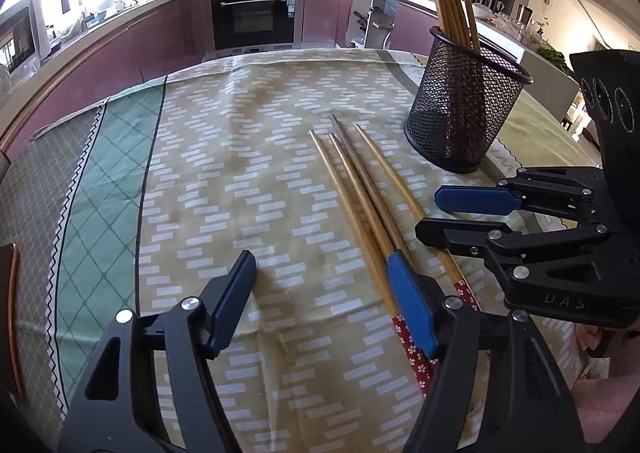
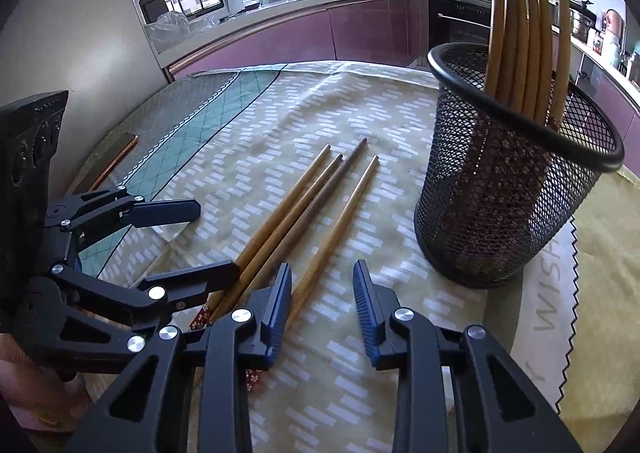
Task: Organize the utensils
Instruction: 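Move the right gripper back over the chopsticks lying on the cloth, then close the right gripper on another chopstick from the row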
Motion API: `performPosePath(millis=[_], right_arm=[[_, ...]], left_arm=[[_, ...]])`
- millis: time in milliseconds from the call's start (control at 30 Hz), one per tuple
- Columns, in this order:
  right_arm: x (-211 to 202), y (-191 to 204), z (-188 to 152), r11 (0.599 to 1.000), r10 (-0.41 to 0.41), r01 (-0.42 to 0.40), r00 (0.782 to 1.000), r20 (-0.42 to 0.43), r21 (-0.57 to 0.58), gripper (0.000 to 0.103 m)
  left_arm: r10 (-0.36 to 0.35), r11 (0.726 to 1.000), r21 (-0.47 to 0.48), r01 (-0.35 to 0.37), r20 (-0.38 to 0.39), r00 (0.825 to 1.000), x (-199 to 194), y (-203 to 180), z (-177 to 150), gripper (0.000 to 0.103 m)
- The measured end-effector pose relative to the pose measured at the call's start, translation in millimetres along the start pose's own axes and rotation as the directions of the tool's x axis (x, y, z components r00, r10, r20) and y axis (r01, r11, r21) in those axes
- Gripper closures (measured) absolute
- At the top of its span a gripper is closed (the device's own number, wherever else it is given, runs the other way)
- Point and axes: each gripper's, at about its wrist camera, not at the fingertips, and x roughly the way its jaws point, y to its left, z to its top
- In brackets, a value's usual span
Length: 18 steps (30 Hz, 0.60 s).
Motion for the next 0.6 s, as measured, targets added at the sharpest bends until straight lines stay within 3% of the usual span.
performPosePath(millis=[133,467,600], right_arm=[[-1.9,-1.2,-2.1,1.0,-0.002,0.002,1.0,0.003,0.0,0.074],[2.0,7.3,-0.6,0.999,-0.041,0.042,0.999,0.019,-0.02,0.074],[1.2,-1.6,1.0,0.999,-0.038,0.037,0.999,0.023,0.029,0.087]], left_arm=[[0.015,1.0,-0.014,-0.015,-0.008,1.0,1.2,3.9,3.6,0.05],[0.025,0.999,-0.038,-0.026,-0.009,1.0,2.8,4.5,7.5,0.068],[0.025,0.998,-0.053,-0.025,-0.012,1.0,6.4,3.7,10.1,0.087]])
